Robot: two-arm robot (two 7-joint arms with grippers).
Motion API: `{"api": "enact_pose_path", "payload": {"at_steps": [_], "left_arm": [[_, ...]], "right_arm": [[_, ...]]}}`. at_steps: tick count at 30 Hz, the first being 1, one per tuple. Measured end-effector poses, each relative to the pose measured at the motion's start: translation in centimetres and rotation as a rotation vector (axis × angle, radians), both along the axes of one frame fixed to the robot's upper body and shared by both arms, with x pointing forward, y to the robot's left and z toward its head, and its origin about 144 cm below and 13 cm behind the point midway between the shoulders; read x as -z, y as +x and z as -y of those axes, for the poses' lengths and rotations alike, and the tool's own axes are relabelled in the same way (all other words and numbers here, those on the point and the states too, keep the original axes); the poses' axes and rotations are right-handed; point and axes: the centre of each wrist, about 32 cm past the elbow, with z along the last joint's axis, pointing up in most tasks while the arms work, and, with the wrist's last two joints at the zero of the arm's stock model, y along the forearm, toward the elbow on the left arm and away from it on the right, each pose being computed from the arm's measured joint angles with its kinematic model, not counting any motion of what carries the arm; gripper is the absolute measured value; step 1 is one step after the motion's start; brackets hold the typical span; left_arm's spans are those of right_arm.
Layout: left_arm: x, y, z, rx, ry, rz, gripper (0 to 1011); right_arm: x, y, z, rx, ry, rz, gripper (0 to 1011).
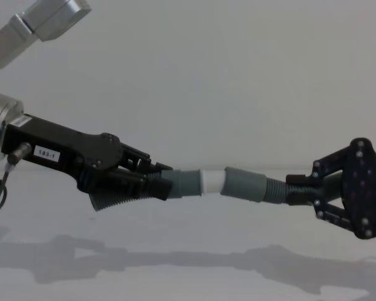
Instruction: Use both hands to pick up one end of the pipe from the table, align the ends, and insert them.
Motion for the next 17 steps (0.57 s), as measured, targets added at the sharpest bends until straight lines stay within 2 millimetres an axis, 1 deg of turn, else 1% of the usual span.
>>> {"api": "enact_pose_path", "payload": {"at_steps": [17], "left_arm": [[0.00, 0.00, 0.00, 0.000, 0.000, 0.000, 322]], "right_arm": [[-0.05, 0.05, 0.01, -0.001, -0.001, 0.003, 126]]}}
